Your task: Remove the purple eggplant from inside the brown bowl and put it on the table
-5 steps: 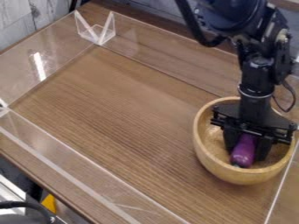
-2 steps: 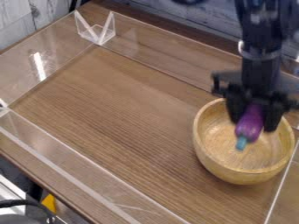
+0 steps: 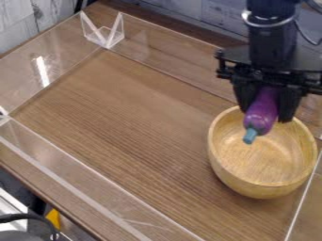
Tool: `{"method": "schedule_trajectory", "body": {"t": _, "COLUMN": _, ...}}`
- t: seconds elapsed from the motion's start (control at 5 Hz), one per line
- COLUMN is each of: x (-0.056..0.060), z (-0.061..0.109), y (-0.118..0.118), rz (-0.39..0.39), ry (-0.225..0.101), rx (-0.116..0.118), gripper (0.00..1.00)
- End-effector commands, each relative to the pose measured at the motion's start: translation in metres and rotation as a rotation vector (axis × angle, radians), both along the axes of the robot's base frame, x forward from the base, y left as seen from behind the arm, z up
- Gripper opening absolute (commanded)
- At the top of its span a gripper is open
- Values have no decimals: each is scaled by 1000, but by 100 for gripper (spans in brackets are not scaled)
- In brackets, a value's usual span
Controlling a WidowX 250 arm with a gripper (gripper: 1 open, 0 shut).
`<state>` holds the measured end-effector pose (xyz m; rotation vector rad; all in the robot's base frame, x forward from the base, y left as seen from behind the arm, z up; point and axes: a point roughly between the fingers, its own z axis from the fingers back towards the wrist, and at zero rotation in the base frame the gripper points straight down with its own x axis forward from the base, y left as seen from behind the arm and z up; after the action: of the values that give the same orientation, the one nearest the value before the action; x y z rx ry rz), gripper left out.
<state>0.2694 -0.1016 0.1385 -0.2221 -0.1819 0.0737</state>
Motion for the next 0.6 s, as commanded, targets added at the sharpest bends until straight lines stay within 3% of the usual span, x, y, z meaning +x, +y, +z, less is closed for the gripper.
{"method": "schedule_trajectory", "body": {"t": 0.0, "x": -4, "z": 12, "y": 6, "rz": -15, "ry": -41, "rx": -3, "gripper": 0}}
{"method": "schedule_trajectory", "body": {"t": 0.4, "x": -11, "z": 8, "y": 12, "rz": -26, "ry": -27, "rx": 8, "gripper": 0}}
